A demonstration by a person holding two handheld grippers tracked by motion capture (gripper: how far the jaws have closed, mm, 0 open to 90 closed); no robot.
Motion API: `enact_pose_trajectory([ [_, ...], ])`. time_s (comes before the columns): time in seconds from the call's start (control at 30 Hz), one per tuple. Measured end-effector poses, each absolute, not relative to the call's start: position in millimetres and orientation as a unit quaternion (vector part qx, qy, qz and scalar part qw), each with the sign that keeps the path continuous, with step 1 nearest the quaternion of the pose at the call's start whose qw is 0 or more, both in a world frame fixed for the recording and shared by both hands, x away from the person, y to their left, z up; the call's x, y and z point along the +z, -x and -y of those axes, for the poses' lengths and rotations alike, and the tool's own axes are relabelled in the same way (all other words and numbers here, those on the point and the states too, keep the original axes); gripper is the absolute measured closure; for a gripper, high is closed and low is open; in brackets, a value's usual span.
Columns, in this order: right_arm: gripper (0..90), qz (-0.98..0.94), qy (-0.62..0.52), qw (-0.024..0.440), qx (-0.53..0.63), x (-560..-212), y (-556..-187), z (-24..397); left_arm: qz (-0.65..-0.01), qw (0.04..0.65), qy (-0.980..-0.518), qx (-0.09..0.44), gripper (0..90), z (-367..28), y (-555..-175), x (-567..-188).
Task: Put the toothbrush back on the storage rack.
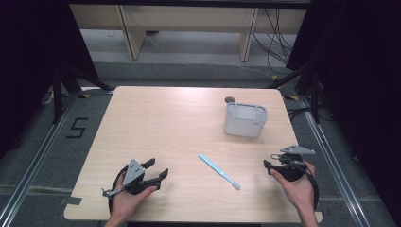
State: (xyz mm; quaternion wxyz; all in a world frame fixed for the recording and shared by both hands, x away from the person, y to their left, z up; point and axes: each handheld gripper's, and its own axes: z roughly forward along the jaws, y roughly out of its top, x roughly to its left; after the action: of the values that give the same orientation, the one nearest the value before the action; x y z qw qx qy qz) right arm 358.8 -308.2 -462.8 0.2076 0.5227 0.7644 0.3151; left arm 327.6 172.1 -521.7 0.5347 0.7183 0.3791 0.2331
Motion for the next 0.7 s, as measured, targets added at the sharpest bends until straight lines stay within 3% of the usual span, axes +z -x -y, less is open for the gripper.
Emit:
enact_pose_trajectory([
  [0.33, 46.9, -0.814, -0.483, 0.174, 0.272, -453, -362, 287, -0.373, 0.537, -0.72, 0.233, 32.3, -171, -328, -522],
  [0.53, 47.3, -0.842, -0.452, 0.17, 0.24, -446, -370, 279, -0.376, 0.534, -0.721, 0.234, 32.4, -172, -327, -522],
  [0.7, 47.3, -0.877, -0.429, 0.121, 0.18, -443, -379, 269, -0.376, 0.535, -0.72, 0.231, 32.6, -171, -328, -522],
])
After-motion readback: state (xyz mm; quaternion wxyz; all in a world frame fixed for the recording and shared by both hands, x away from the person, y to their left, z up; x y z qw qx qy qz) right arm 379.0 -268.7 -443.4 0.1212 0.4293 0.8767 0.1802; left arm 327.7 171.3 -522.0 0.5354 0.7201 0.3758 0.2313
